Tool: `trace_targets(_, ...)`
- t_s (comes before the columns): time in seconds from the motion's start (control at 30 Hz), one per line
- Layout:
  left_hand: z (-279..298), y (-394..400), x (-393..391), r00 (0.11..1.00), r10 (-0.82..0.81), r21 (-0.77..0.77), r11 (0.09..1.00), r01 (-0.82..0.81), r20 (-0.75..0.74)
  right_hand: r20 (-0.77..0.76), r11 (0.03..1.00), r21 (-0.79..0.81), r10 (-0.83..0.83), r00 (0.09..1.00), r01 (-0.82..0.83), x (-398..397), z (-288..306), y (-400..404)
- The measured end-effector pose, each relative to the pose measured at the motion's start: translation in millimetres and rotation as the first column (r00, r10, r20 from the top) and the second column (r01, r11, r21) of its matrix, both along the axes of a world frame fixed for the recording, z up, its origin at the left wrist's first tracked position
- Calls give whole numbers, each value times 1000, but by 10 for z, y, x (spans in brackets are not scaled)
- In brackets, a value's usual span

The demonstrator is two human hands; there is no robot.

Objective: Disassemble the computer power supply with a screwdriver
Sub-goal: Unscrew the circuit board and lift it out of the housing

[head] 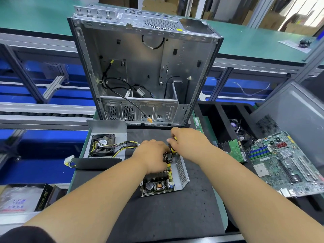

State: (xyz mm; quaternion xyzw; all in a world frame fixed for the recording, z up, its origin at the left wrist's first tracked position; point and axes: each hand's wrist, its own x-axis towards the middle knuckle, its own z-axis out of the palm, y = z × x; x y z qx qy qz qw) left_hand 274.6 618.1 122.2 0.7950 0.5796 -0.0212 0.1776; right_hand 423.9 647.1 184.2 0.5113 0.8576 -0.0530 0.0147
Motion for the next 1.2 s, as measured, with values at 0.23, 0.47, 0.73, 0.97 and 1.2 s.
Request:
trace_targets(0.23,-40,13,1,1000,10,15,1000,-10,-21,-132,989,-126,-92,987,75,4,25,-6)
trace_targets(0.47,-67,26,3,1000,15,17,1000,-14,-20,-142,979,-203,-38,989,9,56,129,0)
trace_targets(0.73,-62,15,-5,1000,20,8,1000,-20,-14,115,995,52,74,991,-80,65,70,11)
trace_targets(0.97,-57,18,-4,1000,21,15,1000,-21,-13,-43,999,-9,-34,998,33,15,18,13)
trace_targets(1.2,-45,20,4,999,18,19,1000,-18,-29,-98,989,-148,-3,995,-12,8,95,-1)
